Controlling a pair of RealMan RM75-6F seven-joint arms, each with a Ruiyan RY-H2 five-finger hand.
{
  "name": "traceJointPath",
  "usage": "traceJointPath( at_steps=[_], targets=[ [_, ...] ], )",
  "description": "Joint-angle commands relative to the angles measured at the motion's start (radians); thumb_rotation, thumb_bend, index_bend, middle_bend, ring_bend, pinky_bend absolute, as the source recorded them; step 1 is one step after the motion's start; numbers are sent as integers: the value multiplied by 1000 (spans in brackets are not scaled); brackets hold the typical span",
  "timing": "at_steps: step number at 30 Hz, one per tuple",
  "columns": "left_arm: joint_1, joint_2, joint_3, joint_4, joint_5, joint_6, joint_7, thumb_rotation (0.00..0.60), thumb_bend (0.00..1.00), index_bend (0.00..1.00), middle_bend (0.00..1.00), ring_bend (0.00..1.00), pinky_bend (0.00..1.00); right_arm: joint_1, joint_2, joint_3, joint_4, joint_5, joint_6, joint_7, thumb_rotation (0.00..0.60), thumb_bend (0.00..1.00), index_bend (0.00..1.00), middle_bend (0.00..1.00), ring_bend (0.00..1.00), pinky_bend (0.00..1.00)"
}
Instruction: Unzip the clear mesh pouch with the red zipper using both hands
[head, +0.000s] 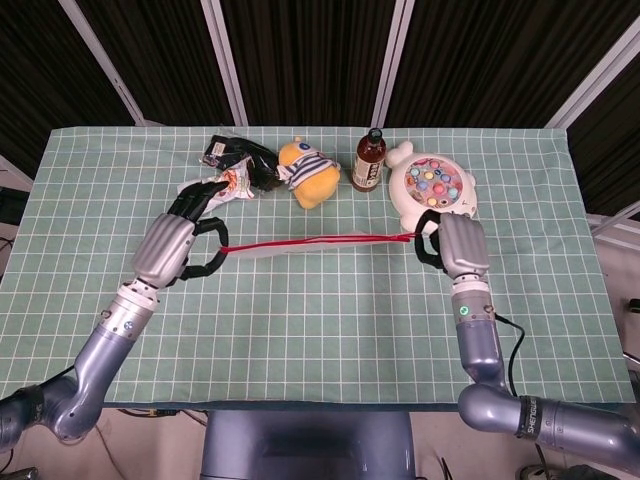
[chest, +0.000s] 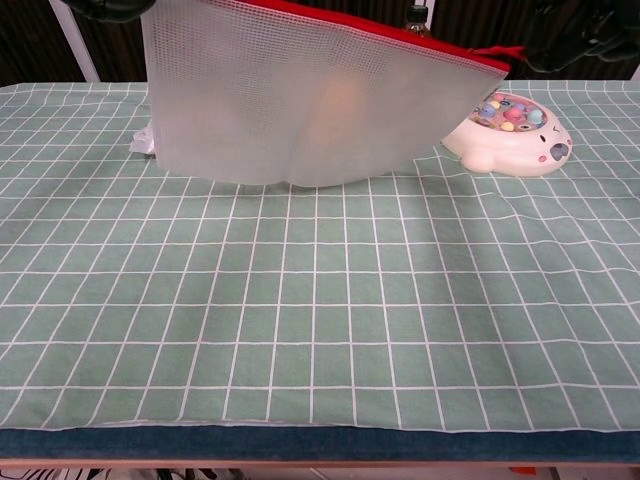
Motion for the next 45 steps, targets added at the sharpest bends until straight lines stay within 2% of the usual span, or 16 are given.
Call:
traceJointPath(
  at_steps=[1,18,21,23,24,26,28,29,30,32,36,40,45],
  targets=[
    [9,6,8,5,9,3,-9,600,404,619,64,0,0,-8,12,5,10,5,-6,10,600,571,648,1000,1000,953],
    [26,12,17,22,30,-5,-39,600,403,616,64,0,0,-25,34,15,68,26,-11,25,600,571,648,1000,1000,952],
    [27,12,18,22,31,-7,-37,600,363,594,61,0,0,-28,37,13,69,24,-15,27,600,544,624,999,989,935],
    [27,13,20,20,29,-13,-33,600,301,555,53,0,0,-31,39,9,67,18,-16,28,600,508,578,980,955,908],
    [26,13,21,17,28,-16,-30,600,276,536,46,0,0,-32,40,9,65,16,-16,30,600,469,506,934,903,867],
    [26,13,22,12,26,-21,-25,600,190,456,14,0,0,-35,42,7,60,15,-20,32,600,383,295,758,741,728],
    [25,18,26,3,19,-33,-15,600,159,405,1,0,0,-37,49,2,54,17,-27,28,600,317,110,598,588,587],
    [25,20,27,0,16,-36,-13,600,150,384,0,0,0,-38,52,1,50,19,-31,26,600,285,40,514,503,507],
    [26,23,28,-6,12,-39,-10,600,146,368,0,0,0,-39,58,-1,45,21,-34,23,600,267,13,462,449,460],
    [29,30,31,-15,6,-43,-1,600,134,324,0,0,0,-43,69,-6,39,20,-35,18,600,231,0,341,313,358],
    [42,47,42,-37,1,-42,15,600,126,289,0,0,0,-57,93,-13,21,21,-33,17,600,185,0,222,164,291],
    [68,67,64,-52,17,-22,29,600,126,268,0,0,0,-77,120,-22,-3,16,-33,25,600,165,0,166,111,270],
    [137,118,135,-78,76,31,67,600,112,228,0,0,0,-132,180,-76,-73,-72,-29,50,600,155,0,76,57,249]
  ],
)
